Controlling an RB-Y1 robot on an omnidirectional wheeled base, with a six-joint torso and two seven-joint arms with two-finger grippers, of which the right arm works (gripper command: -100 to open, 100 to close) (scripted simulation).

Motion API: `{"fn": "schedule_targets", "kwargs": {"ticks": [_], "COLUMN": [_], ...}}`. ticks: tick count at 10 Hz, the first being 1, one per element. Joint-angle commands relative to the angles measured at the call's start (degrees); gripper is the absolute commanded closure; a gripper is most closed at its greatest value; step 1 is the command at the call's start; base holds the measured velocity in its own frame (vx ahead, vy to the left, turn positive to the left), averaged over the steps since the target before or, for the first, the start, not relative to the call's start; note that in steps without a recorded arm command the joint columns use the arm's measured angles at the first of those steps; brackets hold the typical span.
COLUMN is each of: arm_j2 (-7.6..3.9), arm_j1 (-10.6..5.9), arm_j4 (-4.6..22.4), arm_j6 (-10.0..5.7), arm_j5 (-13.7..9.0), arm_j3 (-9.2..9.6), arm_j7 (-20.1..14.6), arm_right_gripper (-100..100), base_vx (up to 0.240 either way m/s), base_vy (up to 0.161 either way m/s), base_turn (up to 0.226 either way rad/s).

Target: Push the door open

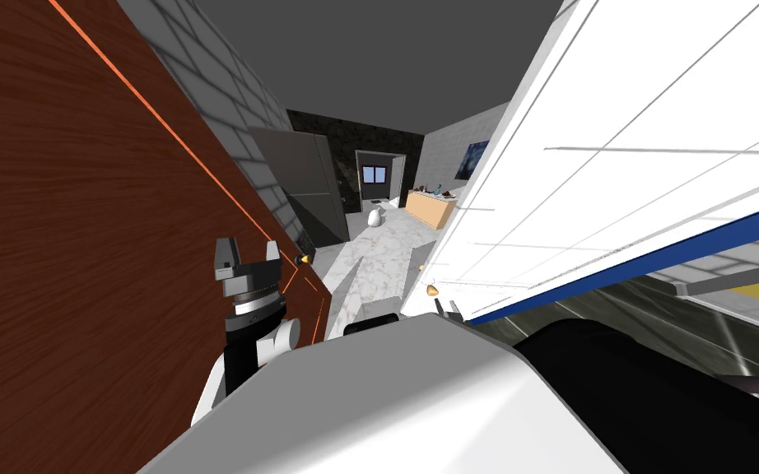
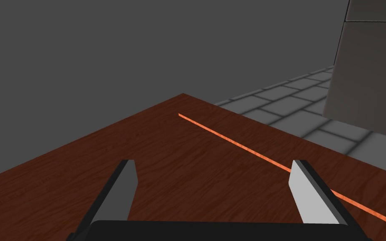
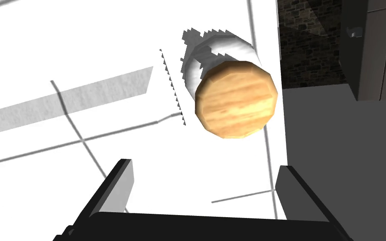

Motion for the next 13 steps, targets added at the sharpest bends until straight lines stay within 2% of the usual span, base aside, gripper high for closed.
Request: {"fn": "schedule_targets", "kwargs": {"ticks": [1,3,7,10,11,12,13], "arm_j2": [0.4,0.78,2.51,3.78,3.34,1.7,1.08], "arm_j1": [0.67,1.18,2.93,3.84,3.59,3.07,2.7], "arm_j4": [0.0,-0.1,-0.4,-0.6,-0.3,-0.3,-0.3], "arm_j6": [-0.47,-0.73,-1.62,-2.08,-2.17,-1.5,-1.08], "arm_j5": [1.3,2.2,5.3,6.8,6.4,6.3,6.2], "arm_j3": [-0.45,-0.72,-1.66,-2.15,-2.1,-2.18,-2.23], "arm_j7": [2.9,5.2,11.9,15.4,14.5,14.8,14.8], "arm_right_gripper": [-100,-100,-100,-100,-100,-100,-100], "base_vx": [-0.044,-0.044,-0.036,-0.037,-0.017,0.094,0.198], "base_vy": [0.039,0.034,0.034,0.03,0.011,-0.015,-0.04], "base_turn": [-0.066,-0.046,-0.049,-0.037,-0.01,0.028,0.039]}}
